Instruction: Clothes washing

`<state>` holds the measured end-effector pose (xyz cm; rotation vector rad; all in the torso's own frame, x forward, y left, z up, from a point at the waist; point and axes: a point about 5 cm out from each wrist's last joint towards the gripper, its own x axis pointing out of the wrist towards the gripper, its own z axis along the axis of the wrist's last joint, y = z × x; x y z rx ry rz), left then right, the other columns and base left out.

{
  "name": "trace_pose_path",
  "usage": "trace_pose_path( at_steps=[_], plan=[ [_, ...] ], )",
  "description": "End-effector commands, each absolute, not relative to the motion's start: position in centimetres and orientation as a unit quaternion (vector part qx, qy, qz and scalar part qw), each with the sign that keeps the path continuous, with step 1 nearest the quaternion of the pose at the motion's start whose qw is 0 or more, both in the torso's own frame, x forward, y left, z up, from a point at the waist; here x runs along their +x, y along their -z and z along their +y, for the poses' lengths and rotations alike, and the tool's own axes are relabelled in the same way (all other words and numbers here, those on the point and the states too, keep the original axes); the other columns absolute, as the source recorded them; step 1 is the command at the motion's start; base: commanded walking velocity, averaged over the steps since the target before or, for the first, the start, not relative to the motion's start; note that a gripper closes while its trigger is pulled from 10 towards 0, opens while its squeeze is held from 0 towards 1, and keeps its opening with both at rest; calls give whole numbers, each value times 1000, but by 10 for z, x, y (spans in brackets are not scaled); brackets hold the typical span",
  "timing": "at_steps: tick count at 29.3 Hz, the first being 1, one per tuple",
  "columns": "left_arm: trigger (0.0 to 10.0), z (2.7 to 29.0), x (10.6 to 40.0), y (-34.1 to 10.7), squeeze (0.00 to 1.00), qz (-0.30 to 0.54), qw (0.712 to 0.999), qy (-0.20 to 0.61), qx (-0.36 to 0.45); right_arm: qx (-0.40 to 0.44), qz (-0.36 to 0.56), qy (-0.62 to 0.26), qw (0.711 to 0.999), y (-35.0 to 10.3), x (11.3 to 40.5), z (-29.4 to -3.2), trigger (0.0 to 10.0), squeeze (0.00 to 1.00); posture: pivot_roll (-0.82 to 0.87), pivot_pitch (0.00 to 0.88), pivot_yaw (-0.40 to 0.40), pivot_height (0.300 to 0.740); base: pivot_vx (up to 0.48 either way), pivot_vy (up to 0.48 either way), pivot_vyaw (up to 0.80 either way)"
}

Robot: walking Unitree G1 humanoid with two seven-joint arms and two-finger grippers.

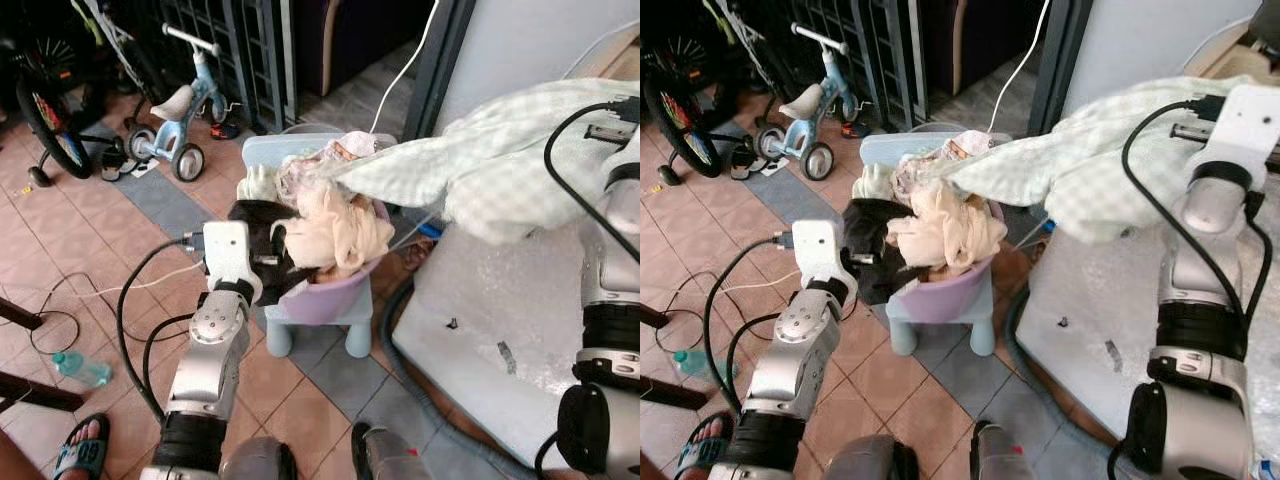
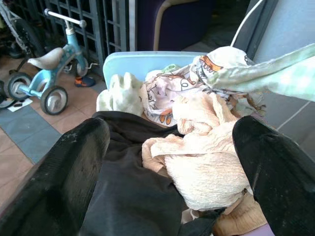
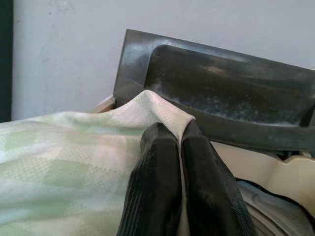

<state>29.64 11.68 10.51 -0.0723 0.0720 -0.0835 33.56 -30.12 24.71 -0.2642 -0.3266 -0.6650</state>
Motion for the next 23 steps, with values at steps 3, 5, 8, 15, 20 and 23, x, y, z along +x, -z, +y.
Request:
trace_pose_path(
  at_steps=[3,5,8,15,20,23],
  plan=[
    [10000,119,295,-109,0,21,998,49,-41,-137,-169,358,908,-257,332,-314,10000,0,-33,97,44,740,84,0,-781],
    [10000,119,295,-110,0,19,998,50,-42,-144,-167,365,904,-257,331,-316,10000,0,-32,97,45,740,289,0,-781],
    [10000,119,295,-110,0,20,998,51,-42,-146,-165,371,902,-258,332,-319,10000,0,-34,96,47,740,284,0,-781],
    [10000,116,295,-110,0,18,996,66,-48,-148,-161,370,903,-260,335,-321,10000,0,-36,95,46,740,306,0,-781],
    [10000,114,293,-109,0,19,997,64,-43,-153,-160,353,909,-263,341,-320,10000,0,-34,94,43,740,336,0,-785],
    [10000,116,292,-107,0,23,997,63,-39,-158,-154,332,917,-266,349,-317,10000,0,-34,96,44,740,335,0,-788]
  ],
)
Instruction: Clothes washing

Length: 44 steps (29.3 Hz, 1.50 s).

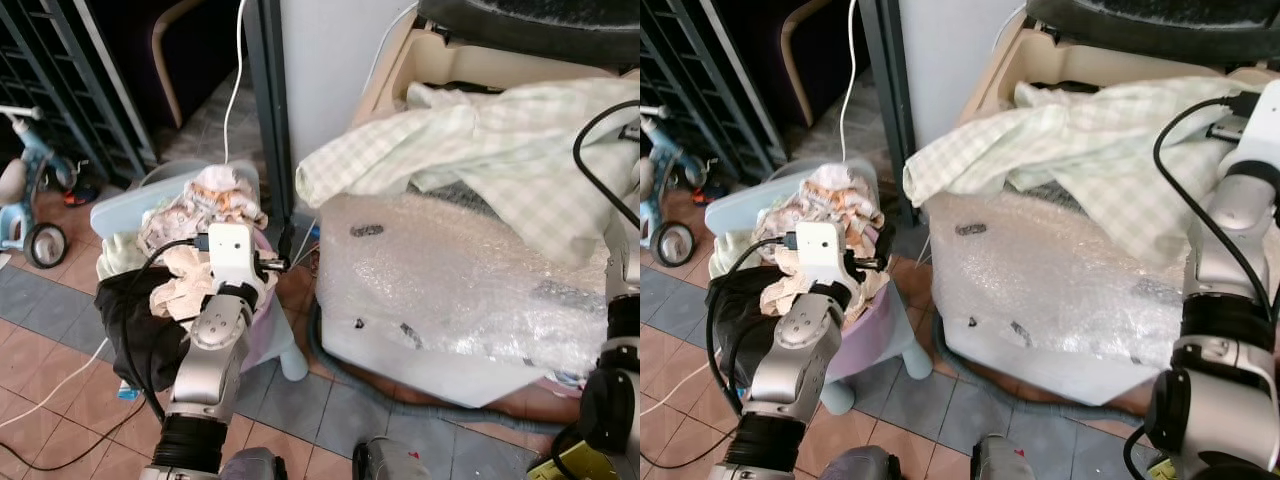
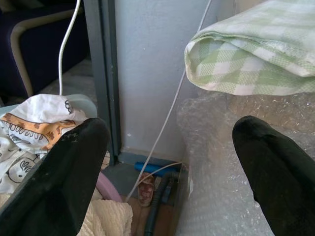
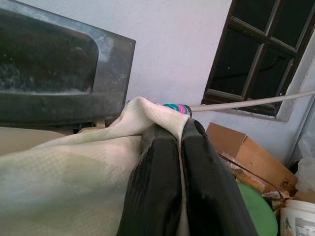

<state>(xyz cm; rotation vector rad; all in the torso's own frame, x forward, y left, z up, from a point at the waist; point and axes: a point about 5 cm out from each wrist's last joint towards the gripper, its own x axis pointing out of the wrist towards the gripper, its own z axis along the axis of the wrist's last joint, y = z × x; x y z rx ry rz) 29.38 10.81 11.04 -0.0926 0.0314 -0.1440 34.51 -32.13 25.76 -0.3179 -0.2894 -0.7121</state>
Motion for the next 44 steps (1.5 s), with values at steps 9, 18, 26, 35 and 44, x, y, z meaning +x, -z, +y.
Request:
trace_pose_path(
  at_steps=[9,18,26,35,44],
  plan=[
    [10000,119,291,-104,0,33,998,40,-35,-179,-139,187,956,-279,384,-279,10000,0,-30,101,47,740,98,0,-311],
    [10000,118,291,-110,0,29,999,36,-22,-95,-158,-153,971,-292,409,-171,10000,0,-15,133,49,740,0,0,0],
    [10000,123,284,-109,0,35,999,15,-23,-125,-177,-168,962,-288,407,-154,10000,1000,-6,161,36,740,0,0,0],
    [10000,122,281,-103,0,52,998,16,-20,-217,-263,-162,926,-280,373,-168,10000,1000,-33,149,40,740,0,0,0],
    [10000,119,281,-103,0,52,998,16,-29,-204,-232,-99,946,-234,337,-183,10000,0,-37,125,47,740,0,0,0]
  ],
)
